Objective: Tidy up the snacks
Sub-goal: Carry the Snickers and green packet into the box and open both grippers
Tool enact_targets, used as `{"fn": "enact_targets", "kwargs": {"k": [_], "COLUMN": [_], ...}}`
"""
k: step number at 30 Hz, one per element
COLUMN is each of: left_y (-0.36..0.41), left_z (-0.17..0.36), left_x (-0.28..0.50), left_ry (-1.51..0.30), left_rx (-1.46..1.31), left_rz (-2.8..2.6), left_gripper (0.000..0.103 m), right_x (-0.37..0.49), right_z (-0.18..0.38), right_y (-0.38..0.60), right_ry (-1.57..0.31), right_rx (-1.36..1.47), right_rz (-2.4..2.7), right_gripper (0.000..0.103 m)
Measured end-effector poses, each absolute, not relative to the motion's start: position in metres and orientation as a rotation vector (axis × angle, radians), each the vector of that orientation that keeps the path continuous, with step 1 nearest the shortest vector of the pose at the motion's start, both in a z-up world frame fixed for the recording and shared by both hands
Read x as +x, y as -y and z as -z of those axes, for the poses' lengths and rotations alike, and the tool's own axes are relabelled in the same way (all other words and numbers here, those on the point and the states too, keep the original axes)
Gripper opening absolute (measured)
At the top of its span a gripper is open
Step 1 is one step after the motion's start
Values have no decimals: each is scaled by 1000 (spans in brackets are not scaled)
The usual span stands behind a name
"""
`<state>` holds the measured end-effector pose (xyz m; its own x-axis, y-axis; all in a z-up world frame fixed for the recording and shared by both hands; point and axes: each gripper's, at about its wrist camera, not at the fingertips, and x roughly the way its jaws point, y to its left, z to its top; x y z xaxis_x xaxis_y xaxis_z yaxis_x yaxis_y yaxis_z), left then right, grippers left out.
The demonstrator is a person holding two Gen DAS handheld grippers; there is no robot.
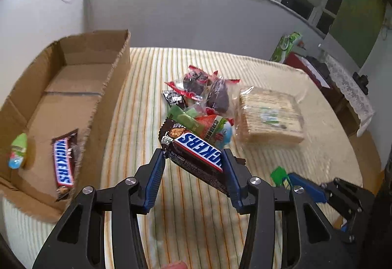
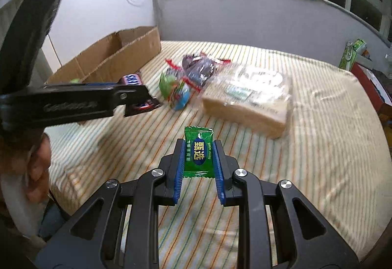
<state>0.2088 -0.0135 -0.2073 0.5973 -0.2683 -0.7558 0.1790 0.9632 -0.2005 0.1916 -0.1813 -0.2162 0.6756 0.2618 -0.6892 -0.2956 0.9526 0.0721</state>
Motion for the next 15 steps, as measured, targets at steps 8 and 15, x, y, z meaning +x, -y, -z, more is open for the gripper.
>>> {"fn": "enact_targets", "kwargs": {"k": [8, 15], "left_y": [6, -21], "left_z": [160, 130], "left_x": [191, 183], "left_ry": [-767, -671], "left_rx": [-86, -67], "left_rz": [259, 203], "left_gripper": [46, 46], "right_x": [189, 183], "right_z": [175, 146], "right_y": [177, 161], "right_ry": [-688, -629], "right_rx": [-59, -80], "right_rz": [-272, -268], "right_gripper": [23, 23]}}
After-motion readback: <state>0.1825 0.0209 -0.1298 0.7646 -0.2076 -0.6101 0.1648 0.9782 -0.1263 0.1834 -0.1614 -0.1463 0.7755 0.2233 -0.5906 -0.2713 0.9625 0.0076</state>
